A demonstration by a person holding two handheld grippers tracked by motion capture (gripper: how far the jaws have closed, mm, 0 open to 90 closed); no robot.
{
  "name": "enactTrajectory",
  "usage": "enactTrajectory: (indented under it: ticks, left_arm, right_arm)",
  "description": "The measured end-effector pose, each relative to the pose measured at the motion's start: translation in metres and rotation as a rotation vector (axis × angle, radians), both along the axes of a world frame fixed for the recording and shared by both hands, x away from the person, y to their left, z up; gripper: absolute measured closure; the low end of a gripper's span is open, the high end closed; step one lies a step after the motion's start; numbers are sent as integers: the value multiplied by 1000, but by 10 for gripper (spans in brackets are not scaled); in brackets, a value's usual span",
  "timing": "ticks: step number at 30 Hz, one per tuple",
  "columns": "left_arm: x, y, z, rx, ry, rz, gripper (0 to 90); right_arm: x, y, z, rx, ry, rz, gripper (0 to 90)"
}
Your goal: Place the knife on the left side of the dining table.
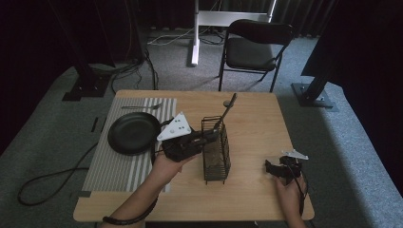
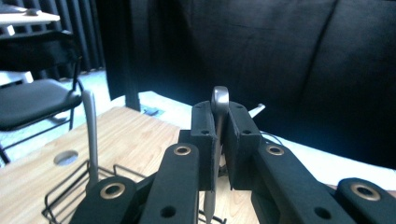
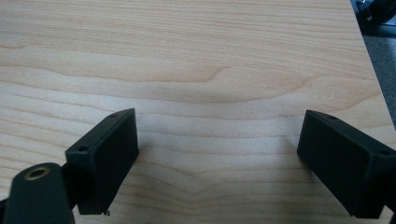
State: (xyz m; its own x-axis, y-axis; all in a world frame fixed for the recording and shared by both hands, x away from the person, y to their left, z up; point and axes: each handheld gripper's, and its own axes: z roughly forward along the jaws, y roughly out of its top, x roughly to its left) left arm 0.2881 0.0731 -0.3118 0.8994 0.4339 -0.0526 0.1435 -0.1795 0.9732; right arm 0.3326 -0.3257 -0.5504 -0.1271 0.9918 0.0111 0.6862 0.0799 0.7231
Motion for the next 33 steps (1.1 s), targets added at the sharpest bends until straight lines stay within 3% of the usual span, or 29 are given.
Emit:
enactTrajectory:
  ticks: [7,10,14,25,29,33]
  left_arm:
    - [-4,5,30,-6,-60,19,837]
    - [-7,12,43,-29,-78,34,838]
    - [-11,21,53,-28,-93,50,837]
    - [-19,55,54,-59,-76,123,837]
    - [-20,68,50,-33,-73,159,837]
    - [-21,79,44,-35,-63,187,837]
  right_arm:
    - [0,0,0,0,0,0,116]
    - [0,0,0,0,0,0,116]
    - [0,0,0,0,0,0,116]
    - [0,0,0,0,0,0,116]
    - [0,0,0,0,0,0,116]
    - [0,0,0,0,0,0,116]
